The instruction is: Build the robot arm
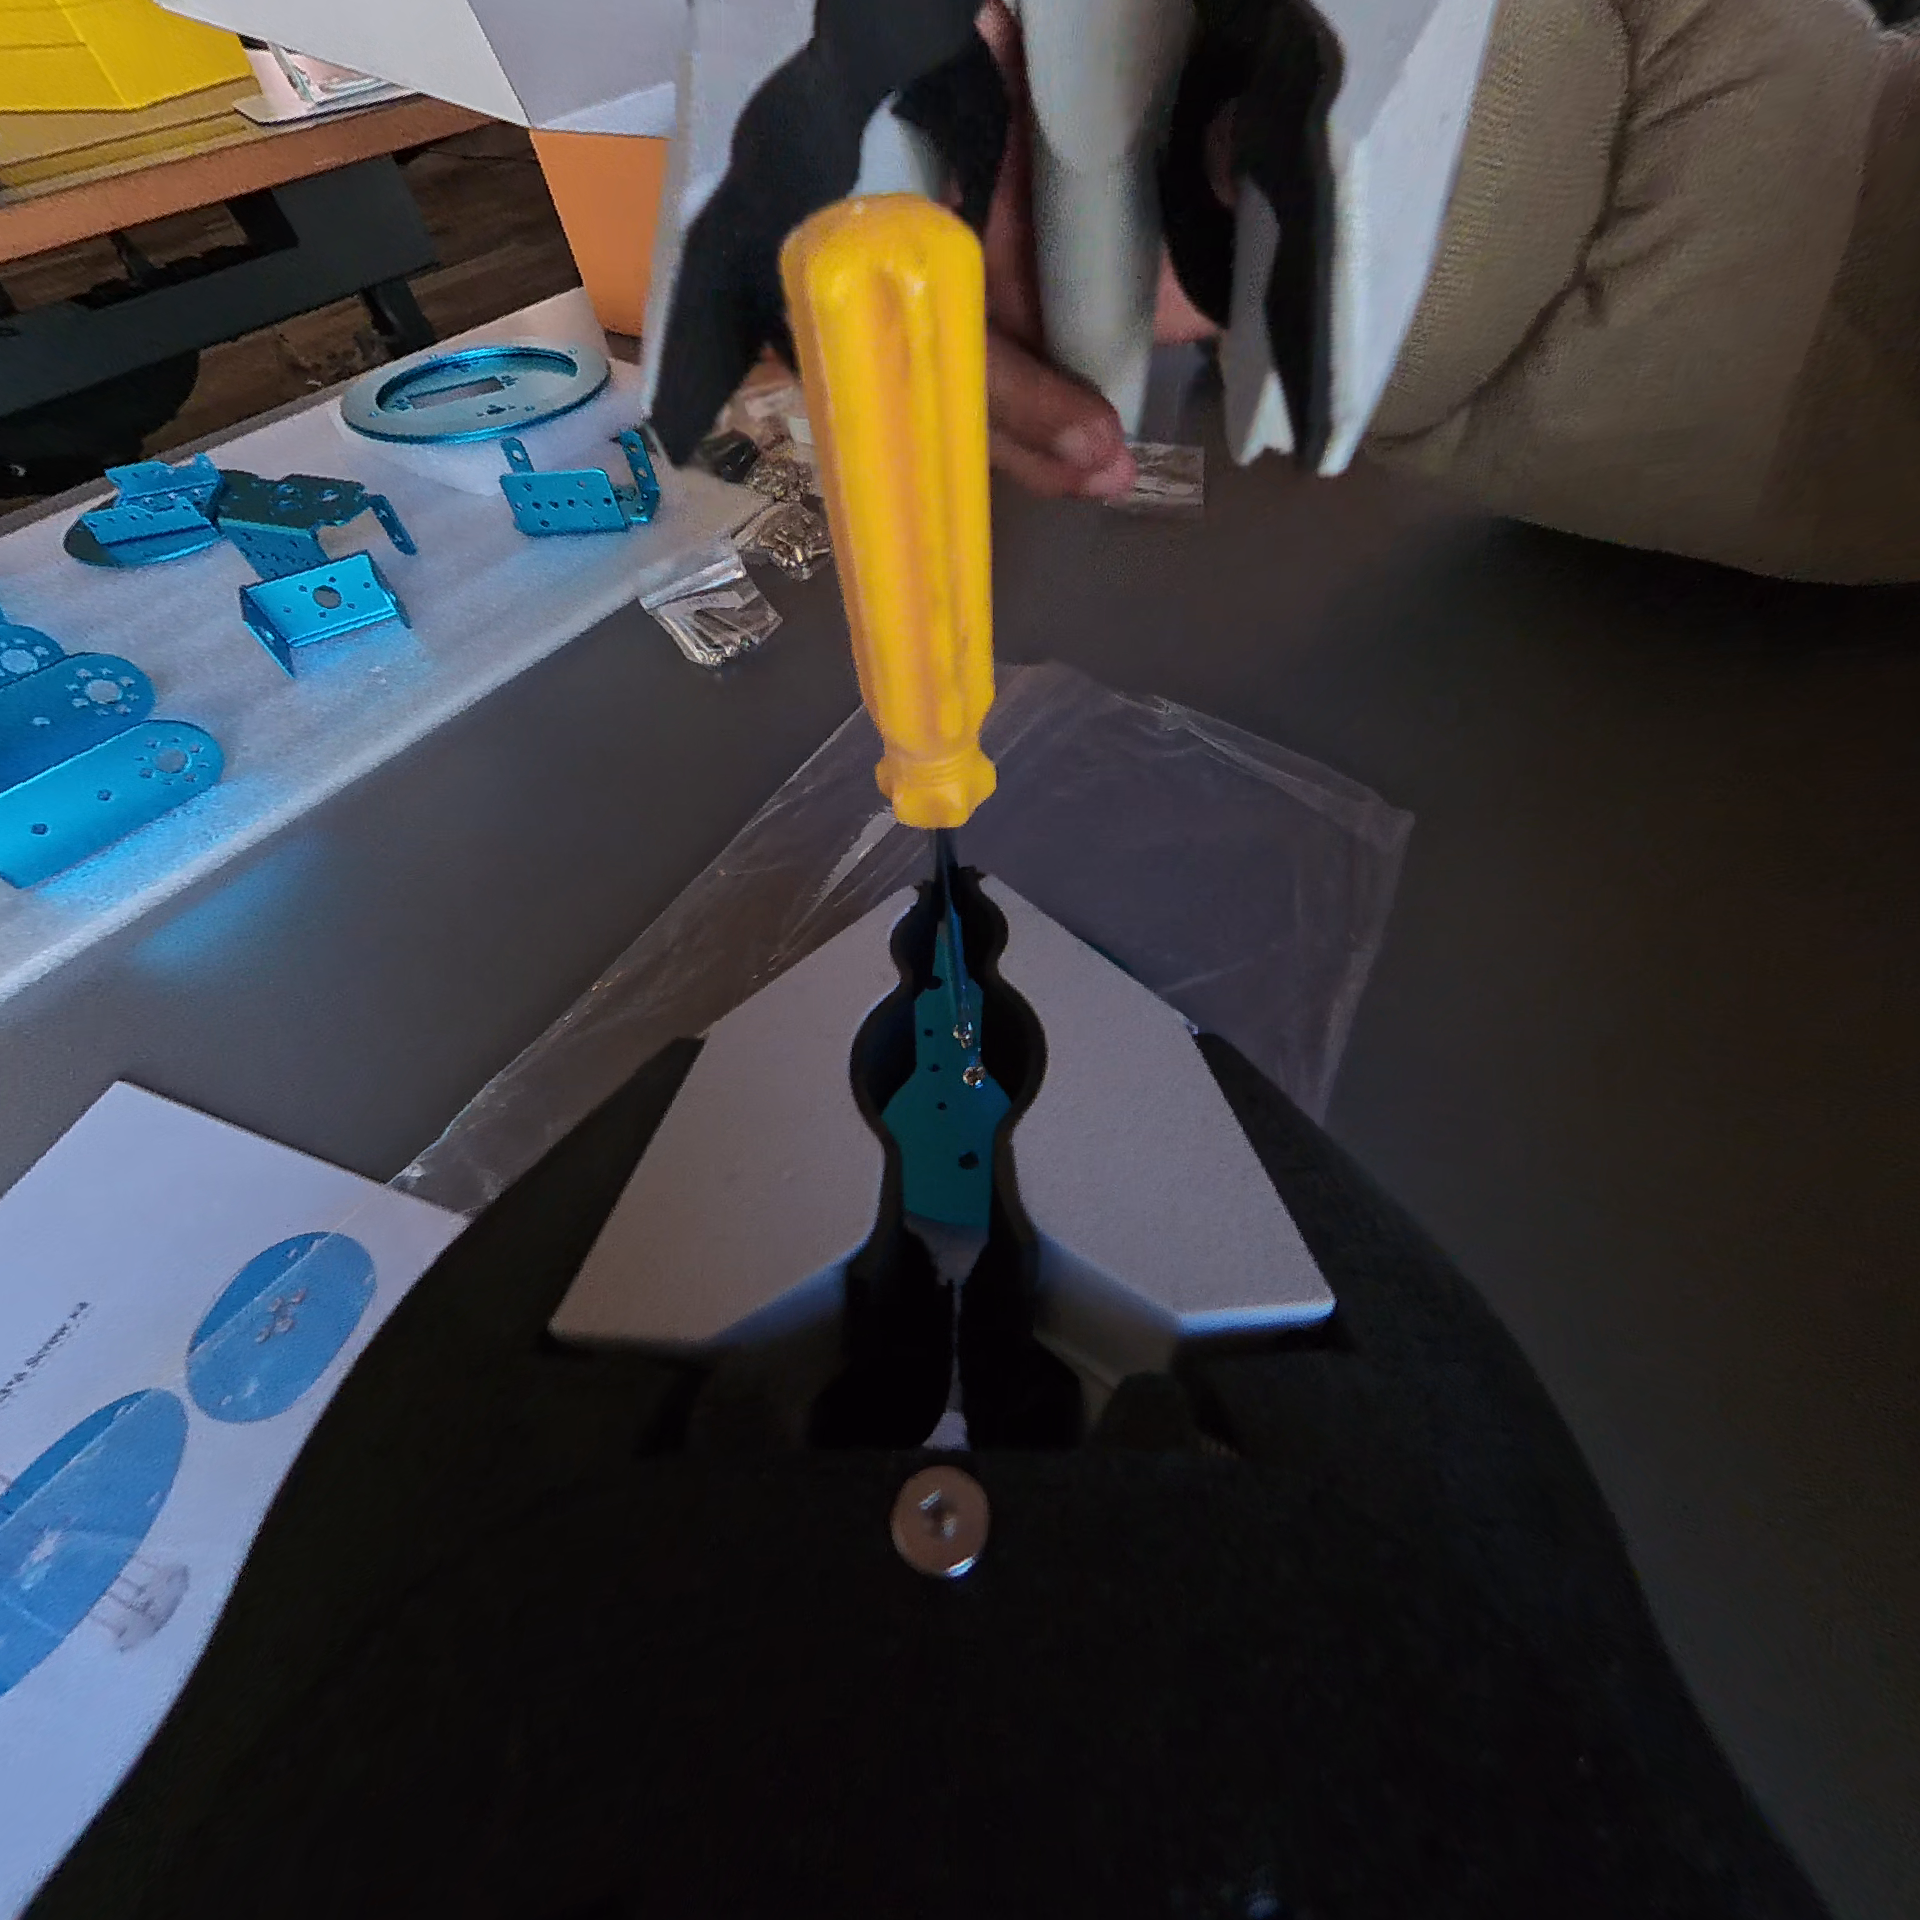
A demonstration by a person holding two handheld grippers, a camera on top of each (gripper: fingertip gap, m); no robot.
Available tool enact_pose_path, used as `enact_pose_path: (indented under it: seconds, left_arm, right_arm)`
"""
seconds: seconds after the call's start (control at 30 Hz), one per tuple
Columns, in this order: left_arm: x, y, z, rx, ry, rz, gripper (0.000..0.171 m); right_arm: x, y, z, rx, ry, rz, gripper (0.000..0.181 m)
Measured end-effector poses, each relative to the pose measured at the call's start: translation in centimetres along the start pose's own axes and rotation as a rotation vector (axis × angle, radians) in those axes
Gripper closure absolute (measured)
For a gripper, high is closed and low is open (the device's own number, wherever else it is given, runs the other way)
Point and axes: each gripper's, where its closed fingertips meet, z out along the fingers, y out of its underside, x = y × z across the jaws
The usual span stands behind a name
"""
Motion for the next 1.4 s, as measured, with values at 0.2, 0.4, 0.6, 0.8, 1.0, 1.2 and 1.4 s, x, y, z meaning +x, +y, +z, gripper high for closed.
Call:
enact_pose_path:
  seconds: [0.2, 0.4, 0.6, 0.8, 1.0, 1.2, 1.4]
  left_arm:
    - [0.0, 0.0, 0.0, 0.007, 0.01, -0.004, 0.167]
    - [0.1, 0.0, 0.0, 0.01, 0.024, -0.003, 0.168]
    - [0.0, -0.1, 0.1, 0.008, 0.024, -0.008, 0.168]
    - [0.0, -0.1, 0.1, 0.003, 0.015, 0.003, 0.168]
    - [-0.1, 0.5, 0.1, -0.027, 0.002, 0.005, 0.166]
    - [-0.4, 1.9, -0.5, -0.111, -0.004, -0.03, 0.147]
    - [0.0, 5.3, -0.9, -0.29, -0.008, -0.004, 0.136]
  right_arm:
    - [-0.7, 0.6, -0.5, -0.024, -0.339, -0.198, 0.112]
    - [-1.4, -0.2, 0.2, 0.089, -0.71, -0.052, 0.136]
    - [-0.4, -0.6, 0.1, 0.064, -0.862, -0.044, 0.159]
    - [-0.3, -0.4, 0.6, 0.062, -0.796, -0.093, 0.165]
    - [-0.2, -0.4, 0.8, 0.092, -0.632, -0.112, 0.165]
    - [-0.4, -0.4, 0.8, 0.121, -0.489, -0.089, 0.165]
    - [-0.4, -0.5, 1.1, 0.15, -0.426, -0.067, 0.165]
